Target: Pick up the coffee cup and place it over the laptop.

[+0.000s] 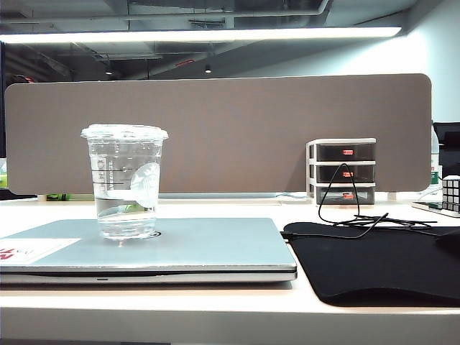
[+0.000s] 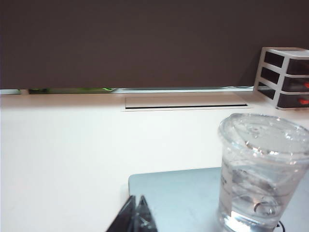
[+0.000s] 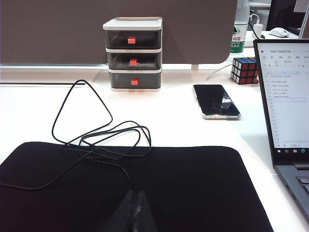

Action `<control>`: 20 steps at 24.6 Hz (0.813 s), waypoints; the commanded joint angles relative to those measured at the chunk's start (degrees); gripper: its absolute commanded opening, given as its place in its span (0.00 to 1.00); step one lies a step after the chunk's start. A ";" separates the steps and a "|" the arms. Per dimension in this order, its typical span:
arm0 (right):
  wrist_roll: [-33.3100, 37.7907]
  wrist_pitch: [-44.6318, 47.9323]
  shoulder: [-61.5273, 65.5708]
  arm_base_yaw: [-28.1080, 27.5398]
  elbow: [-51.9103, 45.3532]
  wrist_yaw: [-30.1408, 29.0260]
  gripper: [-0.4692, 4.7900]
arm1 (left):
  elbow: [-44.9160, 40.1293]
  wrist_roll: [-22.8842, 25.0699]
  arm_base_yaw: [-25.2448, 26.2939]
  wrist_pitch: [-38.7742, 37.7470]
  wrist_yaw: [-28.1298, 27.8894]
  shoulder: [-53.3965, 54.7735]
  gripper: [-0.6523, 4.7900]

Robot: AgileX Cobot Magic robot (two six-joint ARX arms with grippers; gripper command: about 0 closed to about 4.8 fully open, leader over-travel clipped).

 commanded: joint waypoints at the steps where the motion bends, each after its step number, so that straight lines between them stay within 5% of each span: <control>1: 0.26 0.96 -0.13 0.07 -0.28 -3.17 0.08 | 0.11 1.44 -0.09 -5.64 -0.28 -2.62 0.11; 5: 0.20 1.03 -0.11 0.31 -0.28 -4.55 0.08 | 0.11 4.13 -0.09 -6.03 -0.79 -2.62 0.11; 9: -2.01 1.09 -0.11 0.24 -0.28 -0.96 0.08 | 0.09 6.54 -0.07 -6.34 -9.33 -2.62 0.11; 20: -4.26 1.22 -0.11 0.26 -0.35 -9.05 0.08 | 0.09 5.88 0.00 -6.43 -5.57 -2.62 0.11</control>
